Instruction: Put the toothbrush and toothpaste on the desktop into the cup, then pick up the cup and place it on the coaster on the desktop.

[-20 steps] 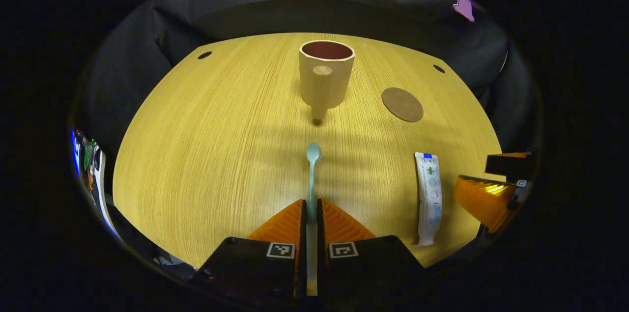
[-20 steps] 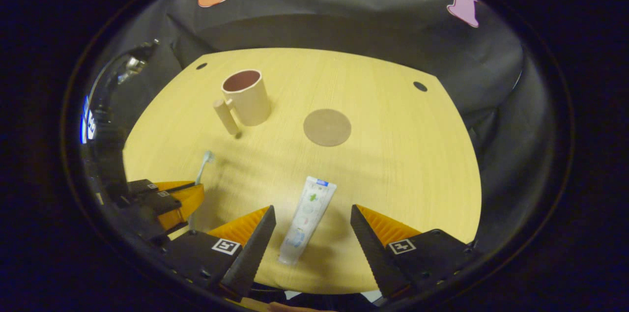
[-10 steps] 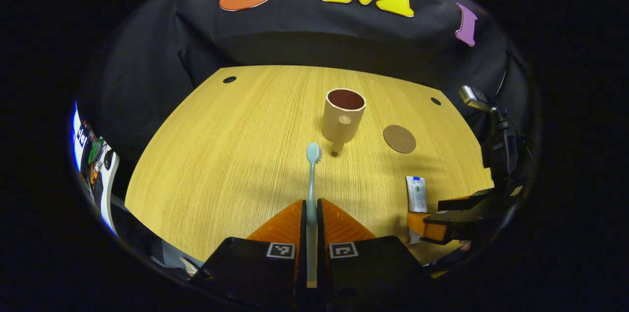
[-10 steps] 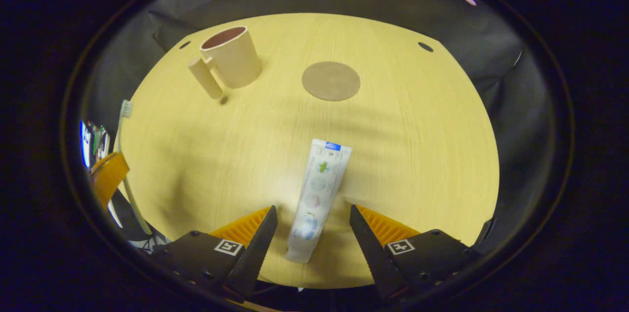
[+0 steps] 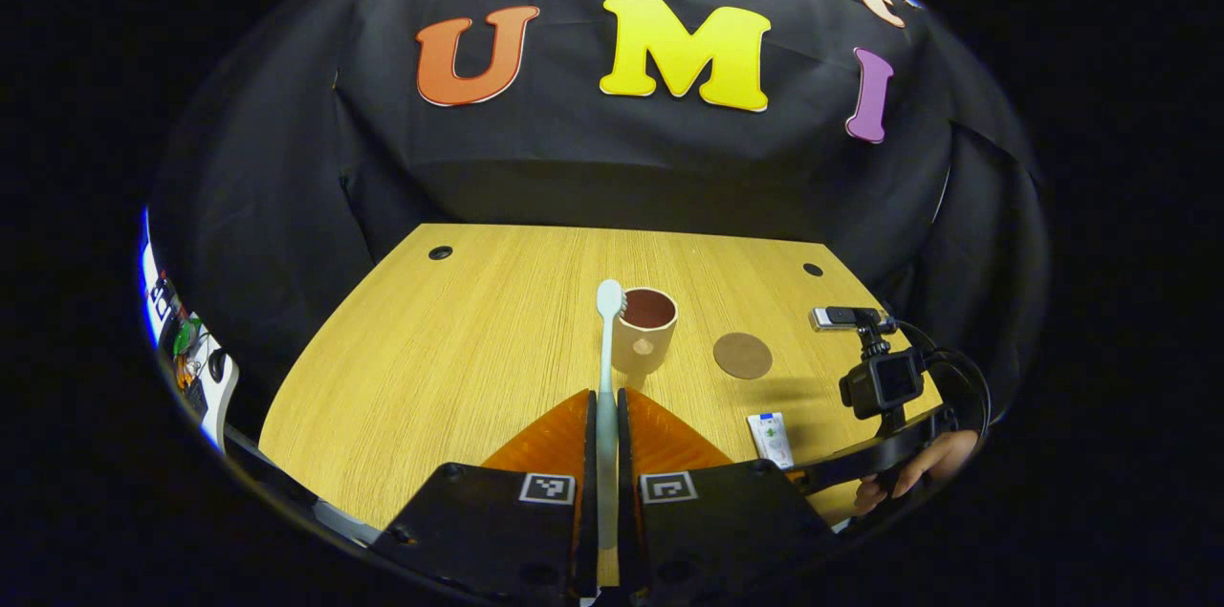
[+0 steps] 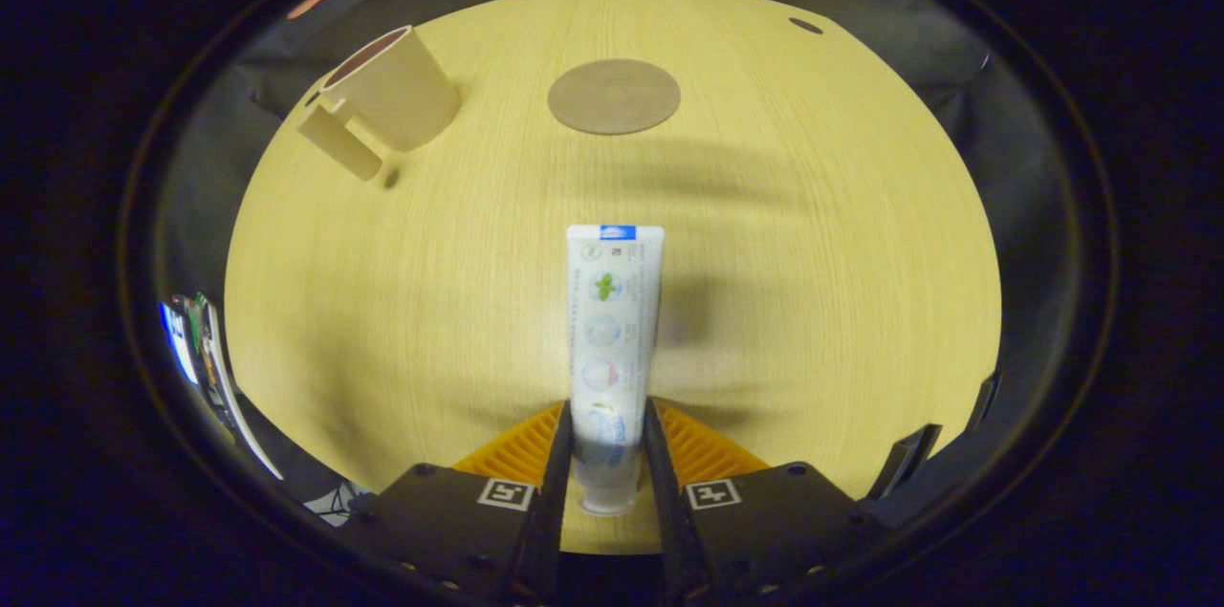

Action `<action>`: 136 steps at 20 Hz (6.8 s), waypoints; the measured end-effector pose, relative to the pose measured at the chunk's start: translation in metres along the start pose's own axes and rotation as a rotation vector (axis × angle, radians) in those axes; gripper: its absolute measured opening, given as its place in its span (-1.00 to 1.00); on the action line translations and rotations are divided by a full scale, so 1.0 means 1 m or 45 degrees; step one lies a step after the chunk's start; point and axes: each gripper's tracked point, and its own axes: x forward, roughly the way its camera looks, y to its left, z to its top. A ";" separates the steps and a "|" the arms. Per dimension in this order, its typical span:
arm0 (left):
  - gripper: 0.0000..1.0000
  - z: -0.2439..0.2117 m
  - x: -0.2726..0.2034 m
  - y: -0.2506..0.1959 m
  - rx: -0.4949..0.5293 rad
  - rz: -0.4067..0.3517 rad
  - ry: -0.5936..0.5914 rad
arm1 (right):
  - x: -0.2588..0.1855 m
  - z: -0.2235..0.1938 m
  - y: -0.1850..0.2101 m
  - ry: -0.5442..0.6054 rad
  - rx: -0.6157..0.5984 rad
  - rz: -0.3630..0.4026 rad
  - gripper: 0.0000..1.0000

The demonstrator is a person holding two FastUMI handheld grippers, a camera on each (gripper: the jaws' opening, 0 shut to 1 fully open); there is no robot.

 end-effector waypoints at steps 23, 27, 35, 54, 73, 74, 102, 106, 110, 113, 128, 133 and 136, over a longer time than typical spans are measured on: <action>-0.78 0.131 0.140 -0.048 0.015 -0.313 -0.329 | -0.178 0.056 -0.058 -0.774 -0.004 0.085 -0.39; -0.78 0.128 0.166 -0.047 -0.018 -0.318 -0.318 | -0.190 0.058 -0.066 -0.823 -0.023 0.053 -0.39; -0.77 0.109 0.201 -0.056 0.003 -0.283 -0.259 | -0.179 0.055 -0.076 -0.768 0.003 0.040 -0.39; 0.99 0.081 0.168 -0.031 -0.045 -0.124 -0.204 | -0.168 0.078 -0.049 -0.726 -0.132 0.123 -0.39; 0.97 0.045 -0.035 0.032 -0.132 0.181 -0.268 | -0.148 0.200 0.134 -0.755 -0.381 0.414 -0.39; 0.96 0.041 -0.046 0.033 -0.135 0.202 -0.265 | -0.143 0.208 0.140 -0.759 -0.395 0.411 -0.39; 0.96 -0.009 -0.020 0.031 -0.143 0.117 -0.084 | -0.151 0.252 0.162 -0.890 -0.377 0.397 -0.23; 0.96 -0.008 0.029 0.018 -0.080 -0.002 -0.016 | -0.190 0.231 0.138 -0.967 -0.421 0.463 0.11; 0.96 -0.012 0.074 0.003 -0.093 -0.107 0.117 | -0.240 0.220 0.097 -1.148 -0.458 0.424 0.64; 0.96 -0.017 0.104 -0.006 -0.054 -0.159 0.215 | -0.267 0.207 0.065 -1.232 -0.435 0.366 0.87; 0.89 -0.049 0.200 -0.039 0.200 -0.224 0.825 | -0.325 0.114 -0.077 -1.262 -0.109 0.217 0.91; 0.60 -0.062 0.205 -0.041 0.194 -0.172 1.011 | -0.320 0.102 -0.107 -1.215 -0.027 0.206 0.92; 0.22 -0.053 0.203 -0.047 0.186 -0.152 1.009 | -0.318 0.097 -0.118 -1.208 -0.015 0.204 0.91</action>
